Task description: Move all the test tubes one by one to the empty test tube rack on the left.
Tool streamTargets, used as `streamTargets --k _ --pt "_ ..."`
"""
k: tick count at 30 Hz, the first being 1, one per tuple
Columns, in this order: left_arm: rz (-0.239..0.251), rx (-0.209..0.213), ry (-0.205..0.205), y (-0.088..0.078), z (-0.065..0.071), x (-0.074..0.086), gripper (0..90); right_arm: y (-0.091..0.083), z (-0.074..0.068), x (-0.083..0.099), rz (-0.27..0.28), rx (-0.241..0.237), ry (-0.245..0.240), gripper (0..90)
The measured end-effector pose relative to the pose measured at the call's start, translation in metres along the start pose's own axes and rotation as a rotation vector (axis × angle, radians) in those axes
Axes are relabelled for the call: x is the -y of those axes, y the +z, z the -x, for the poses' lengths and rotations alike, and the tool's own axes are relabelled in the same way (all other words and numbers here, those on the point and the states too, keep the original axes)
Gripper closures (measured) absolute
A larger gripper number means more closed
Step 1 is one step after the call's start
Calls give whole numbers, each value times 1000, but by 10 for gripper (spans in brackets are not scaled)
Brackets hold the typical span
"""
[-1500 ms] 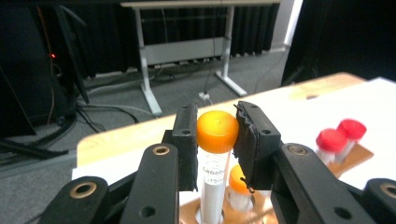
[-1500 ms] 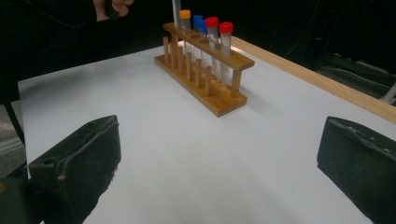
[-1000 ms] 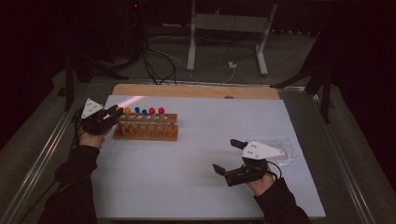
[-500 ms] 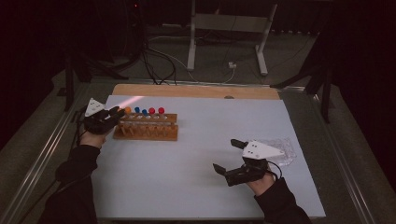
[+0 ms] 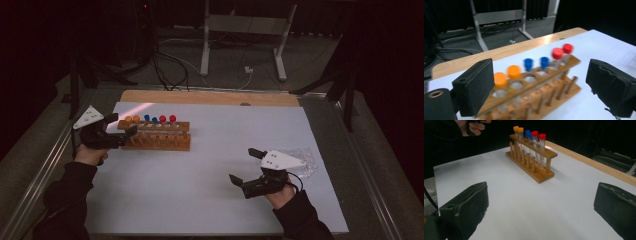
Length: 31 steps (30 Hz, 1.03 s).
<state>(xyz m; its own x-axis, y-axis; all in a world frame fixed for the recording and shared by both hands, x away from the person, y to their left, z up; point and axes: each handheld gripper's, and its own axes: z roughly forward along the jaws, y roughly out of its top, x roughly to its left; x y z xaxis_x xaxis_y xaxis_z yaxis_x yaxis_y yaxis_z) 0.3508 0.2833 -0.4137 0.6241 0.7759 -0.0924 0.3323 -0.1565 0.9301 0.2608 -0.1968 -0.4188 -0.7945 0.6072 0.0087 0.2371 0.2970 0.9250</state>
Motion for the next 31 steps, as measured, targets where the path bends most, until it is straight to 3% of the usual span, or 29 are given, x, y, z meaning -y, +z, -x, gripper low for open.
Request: streamTargets --k 1,7,10,15,22,31 --pt "0 8 2 0 5 0 24 0 0 0 0 0 0 0" --pt "-1 87 25 0 31 9 22 0 0 1 -1 -1 2 0" --pt "12 131 7 1 40 16 22 0 0 1 1 -2 5 0" --pt "-9 188 18 4 59 30 20 -1 1 1 -1 0 5 0" --pt "-33 224 32 2 79 45 20 -1 2 3 -3 3 7 0" --pt "-107 290 81 5 102 71 20 -1 2 5 -3 5 5 0"
